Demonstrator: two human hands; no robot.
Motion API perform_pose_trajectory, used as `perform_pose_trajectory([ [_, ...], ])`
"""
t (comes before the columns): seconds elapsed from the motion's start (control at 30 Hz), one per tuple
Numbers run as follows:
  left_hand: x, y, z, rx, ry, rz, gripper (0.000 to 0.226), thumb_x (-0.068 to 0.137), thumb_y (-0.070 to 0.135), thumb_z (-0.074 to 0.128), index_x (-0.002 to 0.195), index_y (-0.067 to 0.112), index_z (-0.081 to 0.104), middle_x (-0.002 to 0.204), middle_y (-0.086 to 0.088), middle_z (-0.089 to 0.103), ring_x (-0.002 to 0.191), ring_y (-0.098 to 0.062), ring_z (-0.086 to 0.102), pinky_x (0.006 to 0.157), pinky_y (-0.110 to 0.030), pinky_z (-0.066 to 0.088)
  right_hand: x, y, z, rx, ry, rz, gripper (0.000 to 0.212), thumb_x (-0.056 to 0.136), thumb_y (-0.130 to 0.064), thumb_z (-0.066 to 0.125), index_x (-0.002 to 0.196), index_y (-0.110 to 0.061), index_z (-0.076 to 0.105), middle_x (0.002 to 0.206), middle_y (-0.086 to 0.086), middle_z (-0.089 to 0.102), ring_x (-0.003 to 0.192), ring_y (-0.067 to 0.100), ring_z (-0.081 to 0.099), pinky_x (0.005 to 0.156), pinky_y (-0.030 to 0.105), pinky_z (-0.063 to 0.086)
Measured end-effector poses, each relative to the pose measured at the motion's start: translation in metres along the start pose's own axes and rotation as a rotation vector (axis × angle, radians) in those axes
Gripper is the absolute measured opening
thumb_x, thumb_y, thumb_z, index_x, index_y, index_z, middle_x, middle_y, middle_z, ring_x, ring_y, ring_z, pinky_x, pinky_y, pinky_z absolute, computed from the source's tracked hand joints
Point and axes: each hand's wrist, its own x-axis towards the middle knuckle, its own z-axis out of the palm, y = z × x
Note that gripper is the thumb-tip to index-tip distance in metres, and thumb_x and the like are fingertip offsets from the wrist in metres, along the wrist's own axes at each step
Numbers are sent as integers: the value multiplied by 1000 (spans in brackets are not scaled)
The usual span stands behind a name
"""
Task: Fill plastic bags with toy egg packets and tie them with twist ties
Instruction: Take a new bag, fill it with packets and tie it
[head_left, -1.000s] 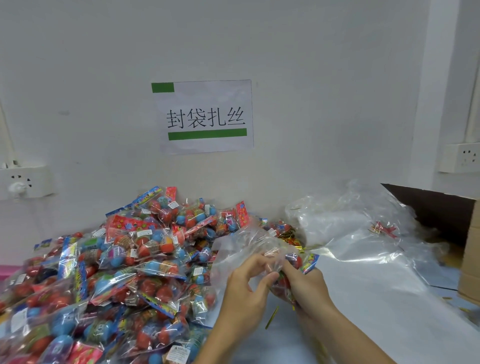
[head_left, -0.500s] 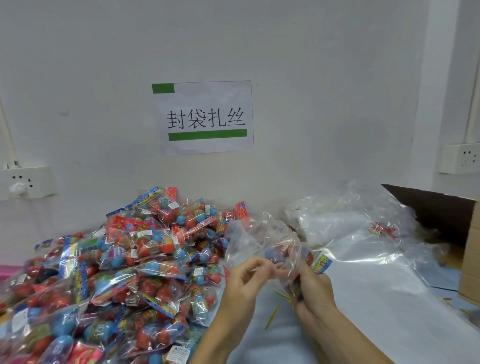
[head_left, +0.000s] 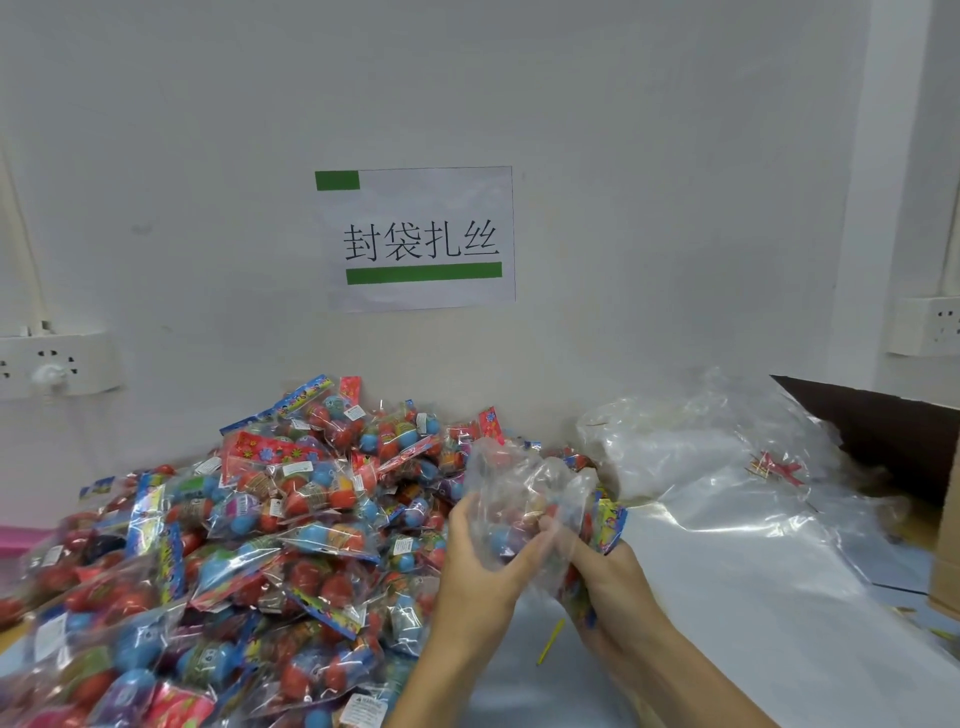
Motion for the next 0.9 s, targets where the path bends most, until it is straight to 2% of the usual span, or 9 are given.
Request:
perform_pose_trajectory([
  [0.17, 1, 0, 1, -32, -41, 29, 87, 61, 44, 90, 132, 37, 39, 136, 8, 54, 122, -5, 57, 95, -22, 53, 3, 1, -3, -27, -85, 20, 37, 84, -3, 67, 120, 7, 65, 113, 29, 70, 106, 46, 68, 93, 51, 57],
  [0.27, -2, 4, 0, -23, -13, 52, 94, 57, 49, 94, 130, 44, 35, 136, 16, 48, 116, 11, 55, 91, -14, 50, 5, 3, -7, -65, -95, 6, 29, 88, 1, 64, 117, 6, 67, 110, 29, 71, 103, 45, 69, 91, 50, 57],
  [0.4, -6, 7, 0, 253, 9, 224, 99, 53, 67, 79, 139, 68, 29, 158, 29, 17, 146, 8, 14, 115, -33, 25, 4, 6, -6, -112, -80, -67, 28, 92, 8, 61, 118, 1, 67, 111, 22, 73, 102, 38, 72, 79, 40, 62],
  [0.47, -7, 9, 3, 382, -75, 326, 85, 62, 58, 79, 132, 76, 33, 159, 36, 6, 147, 10, 3, 120, -40, 16, 3, 9, -7, -191, -101, -99, 28, 93, 1, 62, 120, -4, 66, 114, 18, 73, 103, 33, 72, 78, 38, 61],
  [0.53, -6, 8, 6, 450, -112, 374, 69, 71, 39, 83, 124, 70, 50, 160, 34, 5, 149, 6, 1, 124, -47, 14, 5, 10, -10, -257, -101, -106, 28, 94, 3, 60, 120, -7, 65, 118, 18, 71, 103, 31, 71, 81, 38, 59],
  [0.63, -8, 9, 9, 428, -100, 405, 47, 79, 21, 83, 108, 56, 70, 158, 29, 22, 150, 3, 6, 123, -29, 12, 11, 13, -17, -311, -131, -122, 28, 92, -3, 65, 120, -5, 67, 117, 17, 72, 105, 29, 71, 85, 42, 57],
  [0.73, -9, 15, 11, 364, -105, 405, 37, 84, 9, 77, 89, 45, 78, 144, 31, 42, 143, 12, 12, 108, -2, 11, 14, 15, -20, -570, -73, -201, 24, 85, 6, 72, 98, -15, 76, 93, -4, 79, 89, 9, 74, 69, 19, 54],
  [0.8, -10, 18, 12, 357, -142, 391, 25, 85, 7, 76, 87, 31, 82, 140, 30, 48, 139, 16, 17, 105, 0, 13, 20, 17, -25, -754, 20, -231, 22, 86, 1, 73, 85, -20, 74, 81, -12, 77, 80, 1, 72, 66, 19, 52],
  [0.9, -13, 21, 14, 317, -145, 398, 18, 81, 4, 78, 86, 21, 83, 129, 22, 63, 128, 10, 45, 104, -9, 33, 24, 17, -30, -770, 167, -173, 14, 83, -10, 76, 94, -18, 74, 83, -3, 77, 82, 15, 73, 75, 38, 59],
])
